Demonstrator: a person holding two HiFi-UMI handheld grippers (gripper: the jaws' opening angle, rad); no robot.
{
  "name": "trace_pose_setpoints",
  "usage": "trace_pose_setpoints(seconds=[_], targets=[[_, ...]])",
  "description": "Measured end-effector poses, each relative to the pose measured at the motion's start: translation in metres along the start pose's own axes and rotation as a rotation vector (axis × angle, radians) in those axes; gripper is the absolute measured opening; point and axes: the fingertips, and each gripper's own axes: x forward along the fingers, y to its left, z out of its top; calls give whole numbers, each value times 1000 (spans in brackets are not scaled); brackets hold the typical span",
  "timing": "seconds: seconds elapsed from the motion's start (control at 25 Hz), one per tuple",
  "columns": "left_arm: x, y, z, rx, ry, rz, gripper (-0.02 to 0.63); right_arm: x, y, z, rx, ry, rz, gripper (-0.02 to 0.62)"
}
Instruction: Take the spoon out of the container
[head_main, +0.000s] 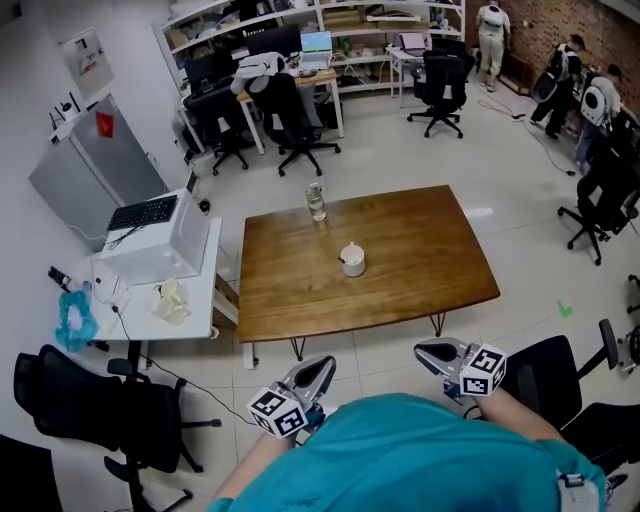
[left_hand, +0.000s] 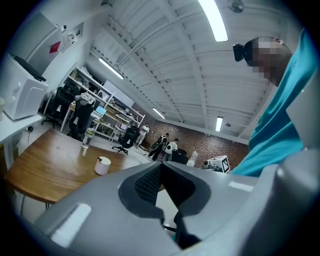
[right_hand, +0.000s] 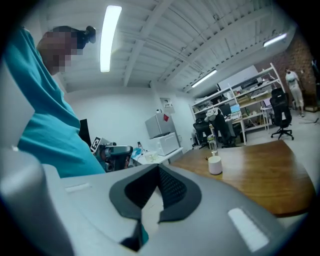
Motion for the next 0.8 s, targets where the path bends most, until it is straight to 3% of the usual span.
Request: trace_pose_setpoints(seconds=[0.2,0.36,0.52,0.8], targets=[[-8,102,25,22,60,-47,0,93,-33,19,4,23,-59,2],[14,163,28,-14,80,-19,0,131,-64,21,32,39,-61,2],[56,197,21,-39,107,35,0,133,-114,21,44,48,-42,2],[180,230,13,-124,164,199,16,93,-231,57,35,13,100,2]])
